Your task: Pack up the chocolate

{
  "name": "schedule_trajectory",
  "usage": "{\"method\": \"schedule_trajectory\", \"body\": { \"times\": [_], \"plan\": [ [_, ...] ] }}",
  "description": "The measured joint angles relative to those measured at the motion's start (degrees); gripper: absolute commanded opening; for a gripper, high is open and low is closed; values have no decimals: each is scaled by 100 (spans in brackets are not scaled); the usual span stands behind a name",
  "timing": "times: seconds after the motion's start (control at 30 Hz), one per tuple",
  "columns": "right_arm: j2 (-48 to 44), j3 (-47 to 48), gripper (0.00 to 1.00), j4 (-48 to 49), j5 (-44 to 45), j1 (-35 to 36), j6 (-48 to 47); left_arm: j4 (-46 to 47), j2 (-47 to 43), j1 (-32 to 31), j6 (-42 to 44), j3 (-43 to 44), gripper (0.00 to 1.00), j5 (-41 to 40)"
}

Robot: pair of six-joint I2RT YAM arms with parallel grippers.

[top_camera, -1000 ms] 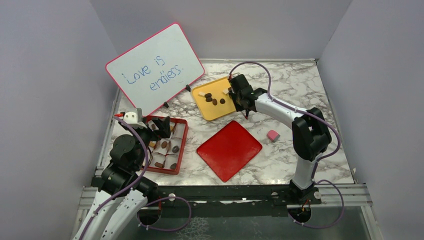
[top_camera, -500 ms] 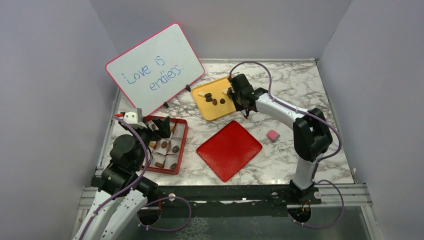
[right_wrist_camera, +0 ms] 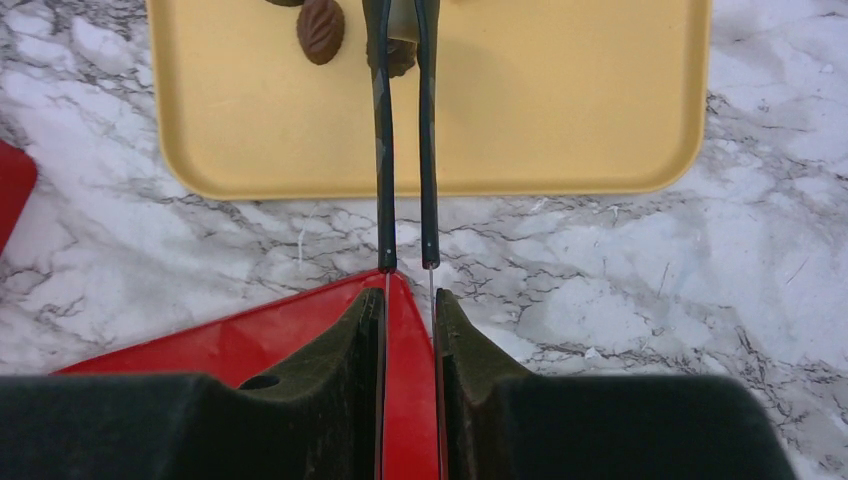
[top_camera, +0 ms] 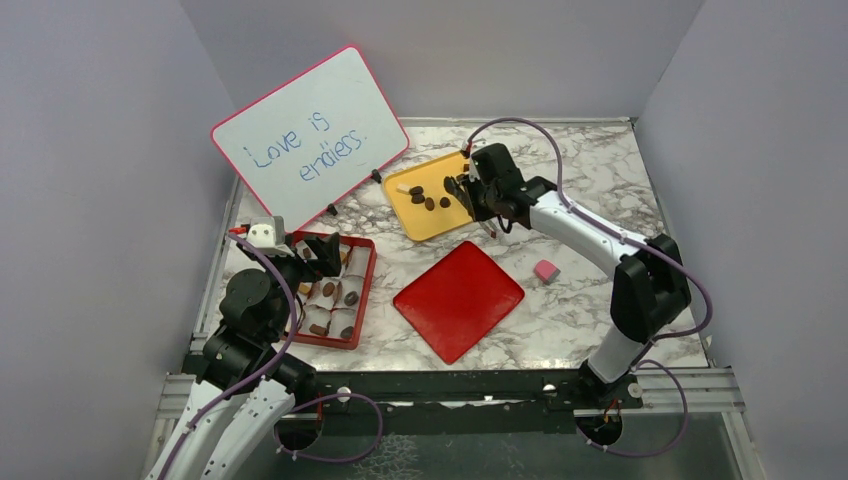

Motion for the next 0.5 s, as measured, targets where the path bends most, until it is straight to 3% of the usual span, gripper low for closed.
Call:
{"method": "schedule_trajectory", "body": {
  "times": [0.3,0.5],
  "plan": [
    [-503,-131,20,0,-542,177,164,0,0,0,0,0,99,-4],
    [-608,-114,21,-39,-579,796,262,0,-181,0,0,0,99,-98]
  ]
}}
